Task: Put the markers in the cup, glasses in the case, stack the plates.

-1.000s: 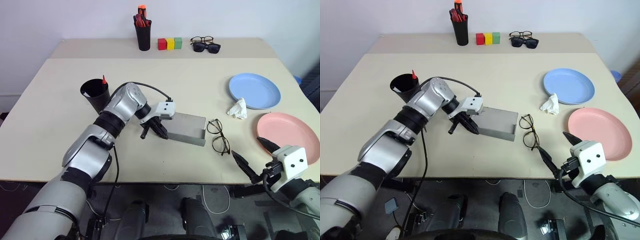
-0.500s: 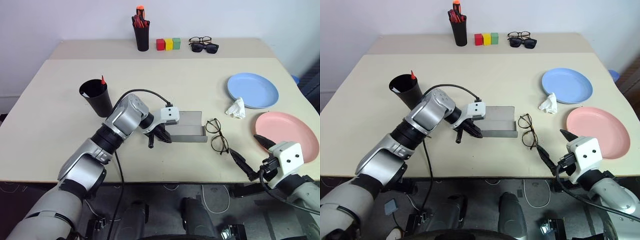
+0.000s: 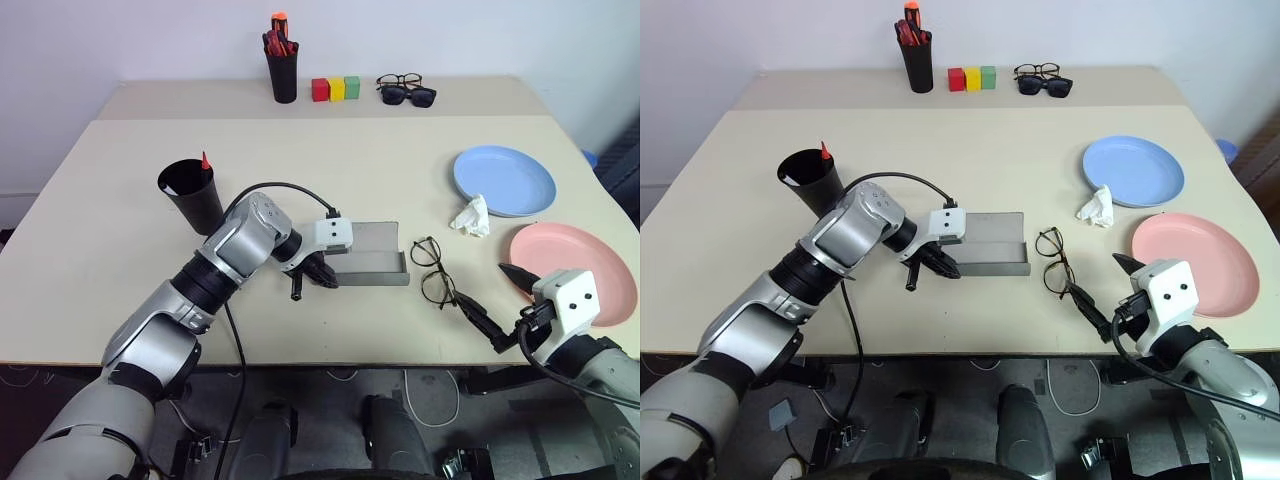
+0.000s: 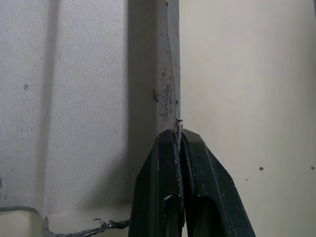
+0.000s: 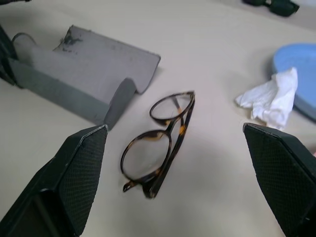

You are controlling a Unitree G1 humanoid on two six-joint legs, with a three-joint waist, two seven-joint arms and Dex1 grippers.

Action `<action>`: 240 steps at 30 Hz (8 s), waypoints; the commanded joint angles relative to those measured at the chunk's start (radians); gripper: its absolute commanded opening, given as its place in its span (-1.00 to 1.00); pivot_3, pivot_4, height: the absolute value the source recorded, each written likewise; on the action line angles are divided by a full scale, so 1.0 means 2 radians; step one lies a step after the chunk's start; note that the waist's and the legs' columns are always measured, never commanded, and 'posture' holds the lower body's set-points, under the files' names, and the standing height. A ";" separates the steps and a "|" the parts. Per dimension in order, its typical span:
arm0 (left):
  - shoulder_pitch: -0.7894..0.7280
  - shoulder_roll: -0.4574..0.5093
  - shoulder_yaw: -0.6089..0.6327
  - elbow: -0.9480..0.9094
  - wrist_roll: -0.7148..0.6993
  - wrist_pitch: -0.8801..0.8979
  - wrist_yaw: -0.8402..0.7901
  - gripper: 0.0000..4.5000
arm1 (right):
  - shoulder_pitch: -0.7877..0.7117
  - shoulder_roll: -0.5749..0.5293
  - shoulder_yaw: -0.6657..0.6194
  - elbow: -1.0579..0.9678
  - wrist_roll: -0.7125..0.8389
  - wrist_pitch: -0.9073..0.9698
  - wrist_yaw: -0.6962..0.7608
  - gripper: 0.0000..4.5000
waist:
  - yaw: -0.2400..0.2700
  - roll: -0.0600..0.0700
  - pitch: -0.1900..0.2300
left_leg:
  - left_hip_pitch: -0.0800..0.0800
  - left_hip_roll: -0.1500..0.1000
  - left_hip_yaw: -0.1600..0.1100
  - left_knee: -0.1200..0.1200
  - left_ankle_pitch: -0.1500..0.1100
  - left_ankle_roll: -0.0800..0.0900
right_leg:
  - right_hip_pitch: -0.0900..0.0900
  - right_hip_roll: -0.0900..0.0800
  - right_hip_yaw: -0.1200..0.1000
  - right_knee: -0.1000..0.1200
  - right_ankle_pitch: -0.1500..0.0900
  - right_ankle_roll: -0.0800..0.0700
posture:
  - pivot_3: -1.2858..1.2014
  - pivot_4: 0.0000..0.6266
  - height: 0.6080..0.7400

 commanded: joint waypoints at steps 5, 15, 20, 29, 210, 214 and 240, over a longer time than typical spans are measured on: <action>0.019 0.024 0.011 -0.047 -0.022 -0.015 0.000 -0.99 | -0.034 -0.015 -0.013 0.013 0.026 0.051 -0.014 1.00 | -0.001 0.000 0.000 | 0.000 0.000 0.001 0.000 0.000 0.000 | 0.000 0.000 0.001 0.000 0.000 0.000 | 0.03 -0.52 1.00; 0.040 0.053 0.044 -0.103 -0.050 -0.045 0.034 -0.99 | -0.126 -0.070 -0.005 0.102 0.075 0.125 0.022 1.00 | 0.000 0.000 0.000 | 0.000 0.000 0.001 0.000 0.000 0.000 | 0.000 0.000 0.002 -0.001 0.001 -0.002 | 0.03 -0.52 1.00; 0.022 0.018 0.011 -0.055 -0.027 -0.056 0.059 -0.99 | -0.142 -0.073 -0.001 0.107 0.076 0.125 0.028 1.00 | 0.003 0.000 0.000 | 0.000 0.000 0.001 0.000 0.000 0.000 | 0.000 0.000 0.001 0.000 0.001 -0.001 | 0.03 -0.52 1.00; 0.016 0.004 0.005 -0.005 -0.014 -0.126 0.072 -0.99 | -0.095 -0.061 -0.020 0.071 0.078 0.119 0.018 1.00 | 0.000 0.000 0.000 | 0.000 0.000 0.002 0.000 0.000 0.000 | 0.000 0.000 0.002 -0.001 0.001 -0.001 | 0.03 -0.52 1.00; 0.017 -0.044 0.160 0.052 -0.090 -0.270 -0.050 -0.28 | 0.112 0.032 -0.103 0.018 0.000 -0.064 0.019 0.78 | 0.010 -0.002 0.001 | -0.002 0.000 0.003 -0.001 0.000 0.000 | 0.000 0.000 0.004 -0.008 0.003 0.001 | 0.03 -0.52 1.00; 0.067 -0.028 0.151 -0.053 -0.126 -0.215 -0.051 -0.19 | 0.067 0.008 -0.091 0.083 -0.028 -0.060 0.010 0.78 | 0.011 -0.002 0.001 | -0.002 0.000 0.004 -0.001 0.000 0.000 | 0.000 0.000 0.004 -0.008 0.004 0.000 | 0.03 -0.52 1.00; 0.079 -0.004 0.111 -0.140 -0.168 -0.121 0.030 1.00 | -0.129 -0.075 -0.011 0.380 -0.082 -0.115 0.053 -0.96 | 0.000 0.000 0.000 | 0.000 0.000 0.004 0.000 0.000 0.000 | 0.002 0.000 0.005 -0.007 0.004 0.000 | 0.03 -0.52 1.00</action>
